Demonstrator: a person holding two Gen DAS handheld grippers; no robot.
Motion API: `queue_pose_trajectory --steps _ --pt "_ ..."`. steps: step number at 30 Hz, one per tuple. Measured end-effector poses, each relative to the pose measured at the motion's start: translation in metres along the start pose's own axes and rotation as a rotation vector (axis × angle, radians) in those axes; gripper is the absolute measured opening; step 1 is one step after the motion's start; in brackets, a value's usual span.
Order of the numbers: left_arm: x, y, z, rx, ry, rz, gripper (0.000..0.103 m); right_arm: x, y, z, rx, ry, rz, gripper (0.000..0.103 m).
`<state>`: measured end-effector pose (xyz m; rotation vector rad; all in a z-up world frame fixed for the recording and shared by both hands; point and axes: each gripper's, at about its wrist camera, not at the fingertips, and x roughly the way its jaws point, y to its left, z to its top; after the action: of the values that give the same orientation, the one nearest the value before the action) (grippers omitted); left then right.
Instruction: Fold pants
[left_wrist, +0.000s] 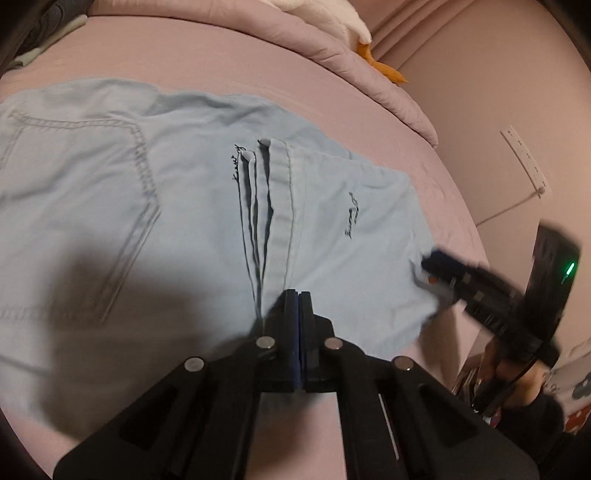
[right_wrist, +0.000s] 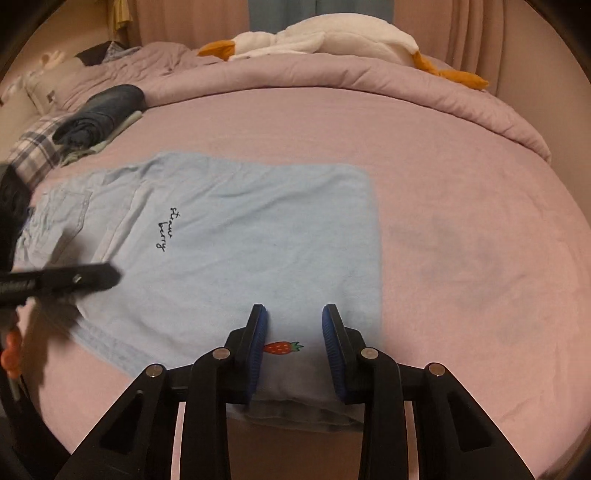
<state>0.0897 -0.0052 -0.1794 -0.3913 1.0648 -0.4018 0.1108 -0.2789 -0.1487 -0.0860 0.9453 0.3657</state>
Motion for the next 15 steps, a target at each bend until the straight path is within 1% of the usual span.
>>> queue_pose_trajectory --steps 1,3,4,6,8,9,10,11,13,15 --pt "-0.001 0.0 -0.002 0.006 -0.004 0.004 0.003 -0.004 0.007 -0.001 -0.015 -0.025 0.03 0.033" --pt "0.002 0.002 0.001 -0.01 0.001 0.0 0.004 -0.008 0.027 0.014 -0.058 -0.053 0.101 0.033" --pt "0.007 0.001 0.006 -0.022 0.002 -0.007 0.004 -0.004 0.04 0.023 -0.08 -0.059 0.158 0.033" --pt "0.006 0.0 0.008 -0.028 0.001 -0.022 0.004 0.011 0.062 0.04 -0.115 -0.041 0.231 0.033" --pt "0.005 -0.001 0.009 -0.032 0.002 -0.034 0.004 0.033 0.088 0.052 -0.189 -0.011 0.247 0.027" --pt "0.005 -0.007 0.011 -0.033 0.005 -0.037 0.004 0.049 0.101 0.057 -0.226 0.026 0.242 0.018" --pt "0.006 -0.007 0.012 -0.033 0.007 -0.036 0.003 0.062 0.111 0.061 -0.245 0.06 0.249 0.015" --pt "0.007 -0.012 0.015 -0.03 0.006 -0.036 0.003 0.074 0.12 0.064 -0.259 0.085 0.25 0.014" --pt "0.003 -0.009 0.016 -0.024 0.002 -0.039 0.004 0.085 0.136 0.073 -0.291 0.077 0.224 0.013" --pt "0.005 -0.007 0.018 -0.044 0.01 -0.058 0.004 0.088 0.134 0.082 -0.234 0.099 0.244 0.014"
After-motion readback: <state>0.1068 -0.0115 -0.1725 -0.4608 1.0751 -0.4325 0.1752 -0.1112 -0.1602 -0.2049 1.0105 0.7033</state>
